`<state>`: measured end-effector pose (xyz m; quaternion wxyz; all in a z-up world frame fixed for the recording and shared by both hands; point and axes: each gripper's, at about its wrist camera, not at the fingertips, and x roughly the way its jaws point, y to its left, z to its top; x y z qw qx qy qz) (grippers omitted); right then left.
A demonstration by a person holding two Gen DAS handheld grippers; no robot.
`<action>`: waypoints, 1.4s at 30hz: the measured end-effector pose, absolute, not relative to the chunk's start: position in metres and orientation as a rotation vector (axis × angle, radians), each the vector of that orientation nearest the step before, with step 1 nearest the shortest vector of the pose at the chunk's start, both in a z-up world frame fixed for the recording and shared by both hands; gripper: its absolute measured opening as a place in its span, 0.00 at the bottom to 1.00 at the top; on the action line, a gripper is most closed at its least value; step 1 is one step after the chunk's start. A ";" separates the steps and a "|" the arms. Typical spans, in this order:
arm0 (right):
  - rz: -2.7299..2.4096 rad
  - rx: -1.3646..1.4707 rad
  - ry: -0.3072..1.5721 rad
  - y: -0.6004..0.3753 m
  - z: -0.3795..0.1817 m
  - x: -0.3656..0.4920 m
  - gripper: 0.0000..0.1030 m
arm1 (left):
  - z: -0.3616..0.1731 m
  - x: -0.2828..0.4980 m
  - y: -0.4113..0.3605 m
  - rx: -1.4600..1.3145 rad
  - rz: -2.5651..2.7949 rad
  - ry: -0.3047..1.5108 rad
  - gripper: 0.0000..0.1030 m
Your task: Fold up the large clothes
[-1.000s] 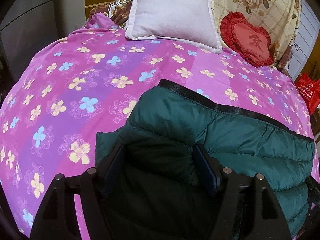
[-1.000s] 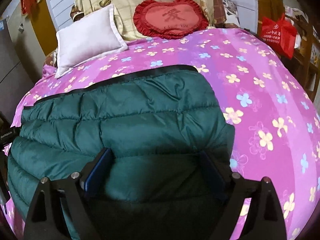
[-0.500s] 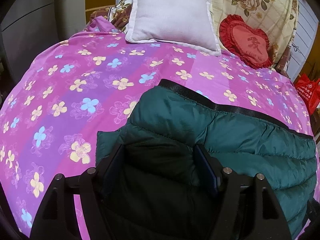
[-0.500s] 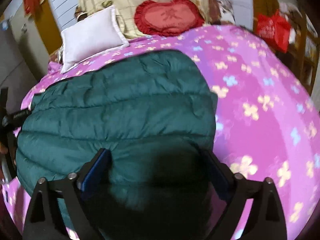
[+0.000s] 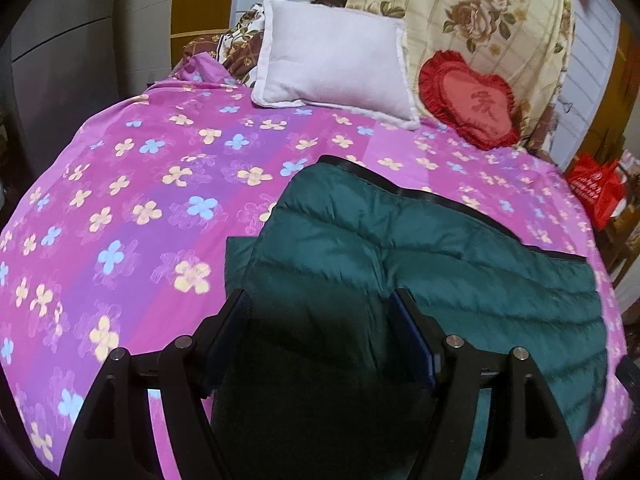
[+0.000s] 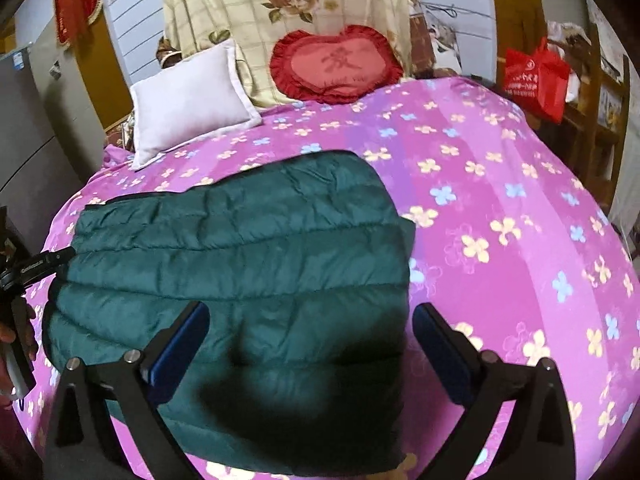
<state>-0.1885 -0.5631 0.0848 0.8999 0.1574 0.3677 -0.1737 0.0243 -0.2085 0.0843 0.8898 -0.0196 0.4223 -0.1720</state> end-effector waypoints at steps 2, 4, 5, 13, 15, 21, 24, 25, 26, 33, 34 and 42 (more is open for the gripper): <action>-0.352 0.343 0.758 -0.563 0.085 -0.188 1.00 | 0.088 0.015 -0.203 -0.045 -0.367 0.869 0.75; -0.350 0.351 0.754 -0.561 0.086 -0.188 1.00 | 0.091 0.009 -0.197 -0.051 -0.373 0.862 0.75; -0.349 0.354 0.756 -0.560 0.085 -0.188 1.00 | 0.092 0.005 -0.194 -0.055 -0.374 0.859 0.75; -0.365 0.353 0.787 -0.559 0.078 -0.187 1.00 | 0.093 -0.004 -0.180 -0.057 -0.376 0.863 0.75; -0.375 0.367 0.794 -0.565 0.075 -0.187 1.00 | 0.089 -0.003 -0.177 -0.065 -0.380 0.877 0.75; -0.367 0.437 0.812 -0.585 0.064 -0.180 1.00 | 0.070 0.010 -0.164 -0.132 -0.393 0.929 0.75; -0.362 0.480 0.844 -0.597 0.052 -0.172 1.00 | 0.056 0.019 -0.158 -0.208 -0.429 0.981 0.75; -0.362 0.489 0.852 -0.601 0.048 -0.169 1.00 | 0.053 0.021 -0.157 -0.226 -0.443 0.990 0.75; -0.355 0.500 0.858 -0.604 0.043 -0.167 1.00 | 0.049 0.023 -0.156 -0.244 -0.462 0.998 0.75; -0.303 0.577 0.862 -0.622 0.024 -0.150 1.00 | 0.027 0.038 -0.151 -0.358 -0.535 1.064 0.82; -0.299 0.580 0.867 -0.623 0.022 -0.148 1.00 | 0.025 0.040 -0.150 -0.368 -0.540 1.068 0.85; -0.227 0.635 0.911 -0.633 0.007 -0.134 1.00 | 0.008 0.049 -0.145 -0.469 -0.583 1.114 0.92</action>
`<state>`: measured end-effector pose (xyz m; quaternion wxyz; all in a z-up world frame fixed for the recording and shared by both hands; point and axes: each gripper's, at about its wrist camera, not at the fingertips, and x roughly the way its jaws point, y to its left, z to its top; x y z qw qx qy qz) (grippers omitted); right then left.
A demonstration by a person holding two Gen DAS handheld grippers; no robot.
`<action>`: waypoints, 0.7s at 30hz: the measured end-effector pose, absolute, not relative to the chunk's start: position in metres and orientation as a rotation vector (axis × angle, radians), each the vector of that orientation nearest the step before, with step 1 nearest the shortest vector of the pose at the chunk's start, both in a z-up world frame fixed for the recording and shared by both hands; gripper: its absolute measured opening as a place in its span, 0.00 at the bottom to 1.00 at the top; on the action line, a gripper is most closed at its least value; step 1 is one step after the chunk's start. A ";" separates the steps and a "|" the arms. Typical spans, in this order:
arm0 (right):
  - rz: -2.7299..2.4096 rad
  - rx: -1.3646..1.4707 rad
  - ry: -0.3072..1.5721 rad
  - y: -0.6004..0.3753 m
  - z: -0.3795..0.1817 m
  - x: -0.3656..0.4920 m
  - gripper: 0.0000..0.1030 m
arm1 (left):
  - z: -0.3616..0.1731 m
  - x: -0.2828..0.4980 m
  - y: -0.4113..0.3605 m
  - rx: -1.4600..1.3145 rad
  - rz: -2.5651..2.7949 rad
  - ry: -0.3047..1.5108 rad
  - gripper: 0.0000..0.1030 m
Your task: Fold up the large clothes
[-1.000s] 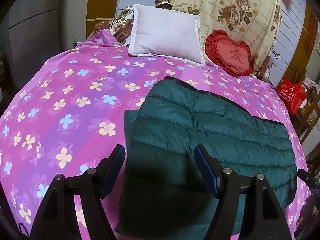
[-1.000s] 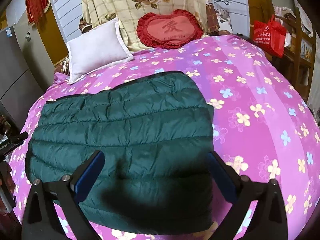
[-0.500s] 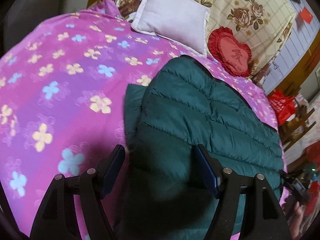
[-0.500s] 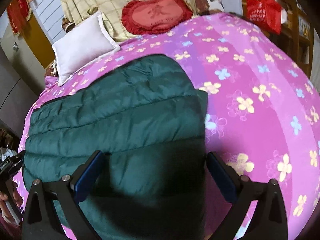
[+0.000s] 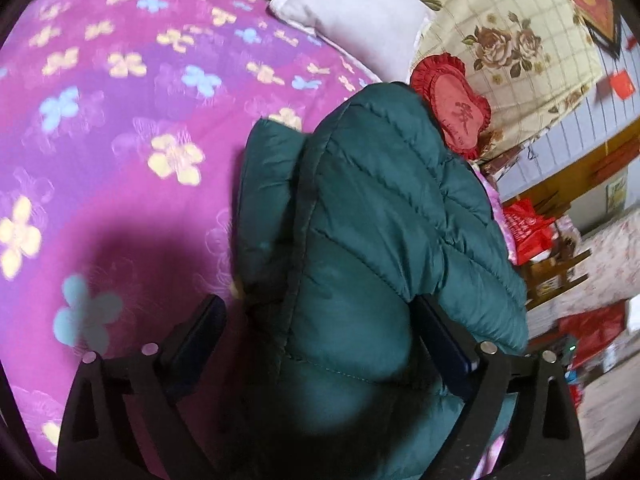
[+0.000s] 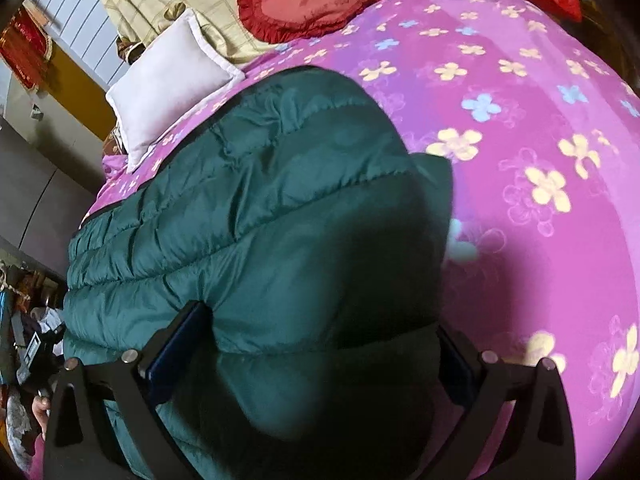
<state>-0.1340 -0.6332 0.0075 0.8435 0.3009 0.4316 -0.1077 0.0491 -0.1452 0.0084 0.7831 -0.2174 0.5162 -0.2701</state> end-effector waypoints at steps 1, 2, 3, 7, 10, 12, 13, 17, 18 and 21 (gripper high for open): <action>-0.223 0.633 0.914 -0.633 0.007 -0.133 1.00 | 0.009 0.048 -0.147 -0.455 -0.584 1.107 0.92; -0.218 0.633 0.917 -0.633 0.007 -0.132 1.00 | 0.009 0.048 -0.148 -0.447 -0.585 1.101 0.92; -0.213 0.634 0.917 -0.633 0.006 -0.132 1.00 | 0.009 0.047 -0.149 -0.445 -0.586 1.095 0.92; -0.198 0.640 0.915 -0.635 0.005 -0.132 1.00 | 0.009 0.046 -0.150 -0.452 -0.591 1.083 0.92; -0.186 0.634 0.917 -0.637 0.004 -0.130 1.00 | 0.008 0.046 -0.152 -0.455 -0.602 1.088 0.92; -0.166 0.633 0.919 -0.635 0.005 -0.129 1.00 | 0.008 0.046 -0.156 -0.445 -0.632 1.107 0.90; -0.154 0.630 0.916 -0.633 0.005 -0.129 1.00 | 0.009 0.045 -0.158 -0.441 -0.646 1.116 0.83; -0.121 0.602 0.887 -0.623 0.010 -0.132 0.88 | 0.015 0.040 -0.157 -0.472 -0.686 1.101 0.60; -0.116 0.600 0.877 -0.621 0.012 -0.134 0.83 | 0.018 0.039 -0.157 -0.473 -0.689 1.091 0.53; -0.112 0.565 0.855 -0.613 0.024 -0.140 0.70 | 0.030 0.030 -0.158 -0.436 -0.687 1.054 0.39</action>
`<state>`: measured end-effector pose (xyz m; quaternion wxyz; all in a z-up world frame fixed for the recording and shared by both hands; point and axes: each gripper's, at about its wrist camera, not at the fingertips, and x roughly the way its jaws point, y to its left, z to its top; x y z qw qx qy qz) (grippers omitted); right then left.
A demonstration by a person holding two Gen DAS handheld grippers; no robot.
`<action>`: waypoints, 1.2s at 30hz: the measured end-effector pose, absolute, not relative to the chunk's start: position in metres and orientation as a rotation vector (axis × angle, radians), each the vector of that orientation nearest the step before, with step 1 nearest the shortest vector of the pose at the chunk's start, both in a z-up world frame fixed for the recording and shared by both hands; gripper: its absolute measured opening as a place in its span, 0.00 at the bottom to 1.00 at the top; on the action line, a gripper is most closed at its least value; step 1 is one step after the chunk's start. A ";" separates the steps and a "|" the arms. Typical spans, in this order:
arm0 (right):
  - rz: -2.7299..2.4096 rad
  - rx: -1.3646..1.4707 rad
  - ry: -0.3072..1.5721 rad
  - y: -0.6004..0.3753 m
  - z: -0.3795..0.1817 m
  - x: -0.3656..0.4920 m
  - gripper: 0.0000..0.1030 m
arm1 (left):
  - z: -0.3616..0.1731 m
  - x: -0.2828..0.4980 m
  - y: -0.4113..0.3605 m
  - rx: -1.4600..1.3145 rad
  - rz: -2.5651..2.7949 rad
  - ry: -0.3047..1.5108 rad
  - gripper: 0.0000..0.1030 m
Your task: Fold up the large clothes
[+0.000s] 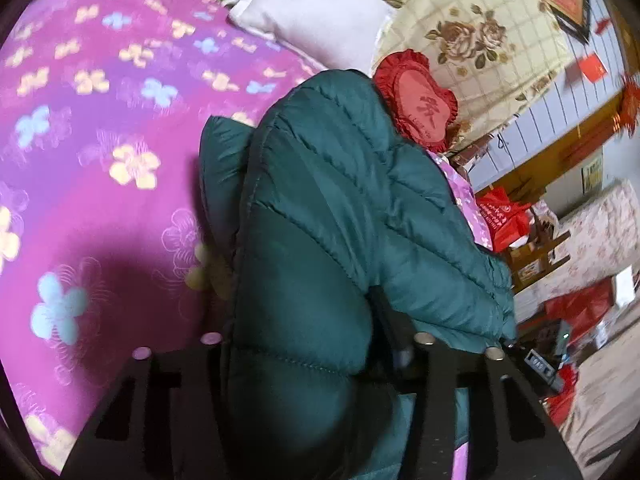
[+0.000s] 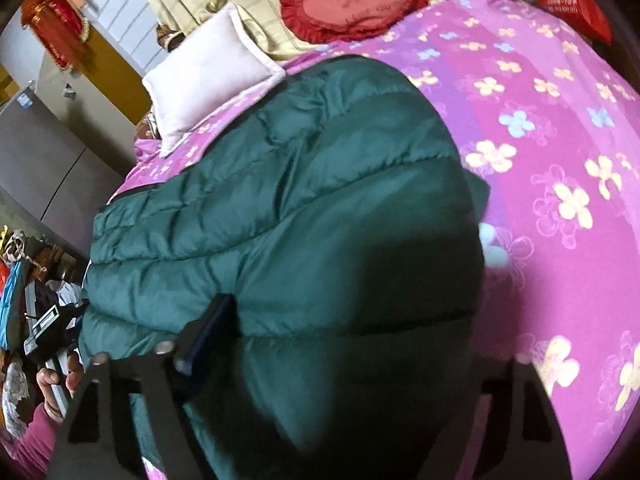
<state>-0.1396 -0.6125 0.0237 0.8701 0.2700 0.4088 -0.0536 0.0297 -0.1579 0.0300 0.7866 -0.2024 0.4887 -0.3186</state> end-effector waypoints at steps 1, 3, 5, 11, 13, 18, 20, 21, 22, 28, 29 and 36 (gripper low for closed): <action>-0.111 0.556 0.850 -0.610 0.027 -0.142 0.67 | 0.034 0.028 -0.159 -0.429 -0.687 1.045 0.35; -0.108 0.544 0.832 -0.606 0.038 -0.149 0.56 | 0.045 0.023 -0.158 -0.427 -0.691 1.032 0.32; -0.097 0.543 0.800 -0.602 0.053 -0.158 0.50 | 0.055 0.017 -0.155 -0.428 -0.702 1.020 0.29; -0.048 0.527 0.749 -0.579 0.092 -0.190 0.45 | 0.093 -0.019 -0.142 -0.391 -0.777 0.974 0.27; -0.033 0.539 0.747 -0.573 0.099 -0.205 0.45 | 0.100 -0.035 -0.131 -0.392 -0.800 0.972 0.27; 0.019 0.576 0.757 -0.553 0.106 -0.253 0.45 | 0.103 -0.072 -0.098 -0.393 -0.822 1.012 0.27; 0.023 0.562 0.782 -0.543 0.102 -0.267 0.45 | 0.096 -0.083 -0.085 -0.386 -0.789 1.041 0.28; 0.015 0.543 0.802 -0.537 0.098 -0.271 0.46 | 0.092 -0.087 -0.081 -0.371 -0.764 1.053 0.32; -0.001 0.526 0.824 -0.534 0.092 -0.273 0.49 | 0.087 -0.088 -0.080 -0.351 -0.735 1.068 0.35; -0.231 0.366 0.970 -0.517 0.044 -0.263 0.86 | 0.059 -0.102 -0.080 -0.213 -0.538 1.115 0.64; -0.251 0.364 0.958 -0.516 0.046 -0.265 0.86 | 0.065 -0.108 -0.080 -0.183 -0.517 1.089 0.64; -0.372 0.248 0.865 -0.484 0.098 -0.299 0.87 | 0.116 -0.160 -0.076 -0.019 -0.366 0.887 0.64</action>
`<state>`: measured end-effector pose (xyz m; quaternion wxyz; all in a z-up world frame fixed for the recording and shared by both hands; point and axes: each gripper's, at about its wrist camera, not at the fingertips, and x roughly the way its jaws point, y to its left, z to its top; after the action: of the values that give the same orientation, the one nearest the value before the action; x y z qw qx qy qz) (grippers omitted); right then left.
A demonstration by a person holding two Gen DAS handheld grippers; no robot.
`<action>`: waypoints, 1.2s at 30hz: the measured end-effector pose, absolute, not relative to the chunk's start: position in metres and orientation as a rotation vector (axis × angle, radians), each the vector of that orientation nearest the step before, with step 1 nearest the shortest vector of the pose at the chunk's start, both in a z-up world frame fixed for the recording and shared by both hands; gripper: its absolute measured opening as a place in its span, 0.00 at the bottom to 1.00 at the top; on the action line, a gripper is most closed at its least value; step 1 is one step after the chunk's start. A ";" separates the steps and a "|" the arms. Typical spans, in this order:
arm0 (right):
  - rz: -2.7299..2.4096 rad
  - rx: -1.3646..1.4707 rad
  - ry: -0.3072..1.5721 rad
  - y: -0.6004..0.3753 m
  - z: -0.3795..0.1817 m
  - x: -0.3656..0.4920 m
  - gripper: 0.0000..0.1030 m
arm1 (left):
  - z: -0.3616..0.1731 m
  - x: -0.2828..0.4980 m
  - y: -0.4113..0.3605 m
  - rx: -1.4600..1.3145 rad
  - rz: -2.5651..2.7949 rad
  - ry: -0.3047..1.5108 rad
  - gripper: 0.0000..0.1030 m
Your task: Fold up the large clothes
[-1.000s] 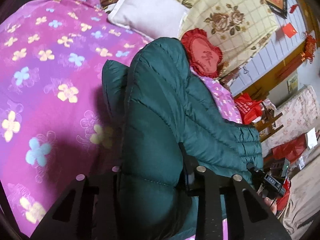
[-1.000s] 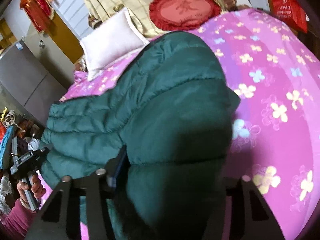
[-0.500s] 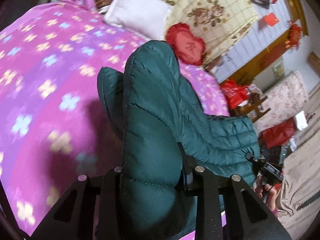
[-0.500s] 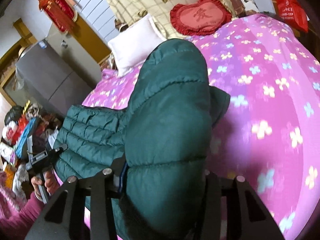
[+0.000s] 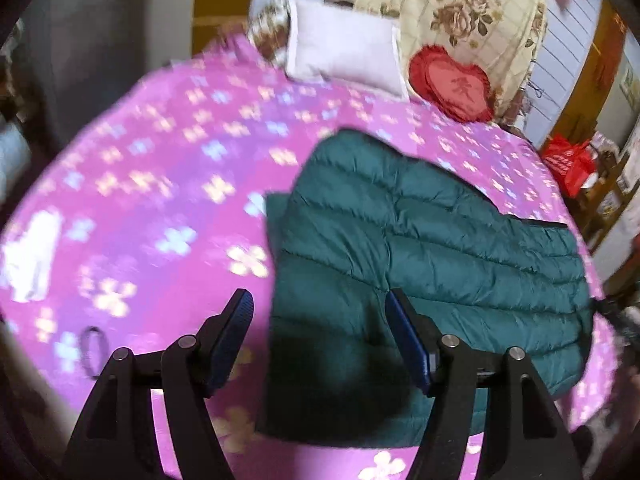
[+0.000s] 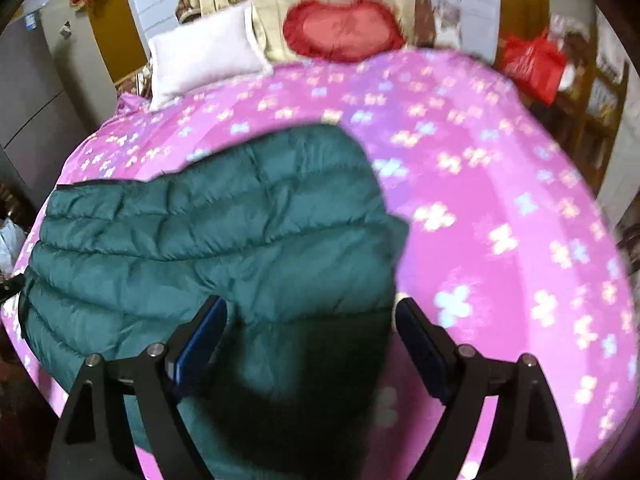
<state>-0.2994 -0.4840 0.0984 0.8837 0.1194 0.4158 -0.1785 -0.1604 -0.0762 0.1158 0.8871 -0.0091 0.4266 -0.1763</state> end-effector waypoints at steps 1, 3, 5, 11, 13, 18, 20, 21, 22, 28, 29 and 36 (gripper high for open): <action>-0.373 0.241 0.838 -0.479 0.108 -0.303 0.87 | 0.119 -0.163 -0.078 -0.007 -0.359 0.870 0.64; -0.361 0.248 0.789 -0.463 0.124 -0.311 0.89 | 0.126 -0.174 -0.082 0.012 -0.345 0.836 0.64; -0.338 0.262 0.755 -0.448 0.133 -0.313 0.90 | 0.130 -0.186 -0.087 0.012 -0.349 0.817 0.64; -0.265 0.279 0.686 -0.395 0.138 -0.312 0.90 | 0.131 -0.209 -0.117 0.064 -0.352 0.797 0.64; -0.266 0.262 0.672 -0.380 0.135 -0.314 0.90 | 0.131 -0.219 -0.123 0.066 -0.355 0.778 0.64; -0.287 0.256 0.648 -0.363 0.125 -0.321 0.90 | 0.129 -0.234 -0.138 0.094 -0.363 0.768 0.64; -0.284 0.264 0.640 -0.359 0.121 -0.324 0.90 | 0.128 -0.241 -0.143 0.103 -0.360 0.756 0.64; -0.284 0.265 0.642 -0.357 0.118 -0.325 0.90 | 0.128 -0.244 -0.144 0.106 -0.362 0.752 0.64; -0.286 0.264 0.646 -0.355 0.115 -0.326 0.90 | 0.127 -0.247 -0.147 0.112 -0.364 0.748 0.64; -0.289 0.239 0.656 -0.344 0.106 -0.331 0.91 | 0.123 -0.261 -0.157 0.167 -0.343 0.723 0.64; -0.290 0.235 0.650 -0.342 0.105 -0.333 0.94 | 0.123 -0.264 -0.159 0.180 -0.337 0.715 0.64; -0.293 0.214 0.640 -0.336 0.107 -0.336 0.99 | 0.127 -0.274 -0.164 0.199 -0.340 0.683 0.64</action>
<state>-0.3364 -0.3362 0.1065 0.9332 0.1044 0.3128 -0.1430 -0.2744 -0.1636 0.1268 0.9233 0.0967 0.3329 -0.1654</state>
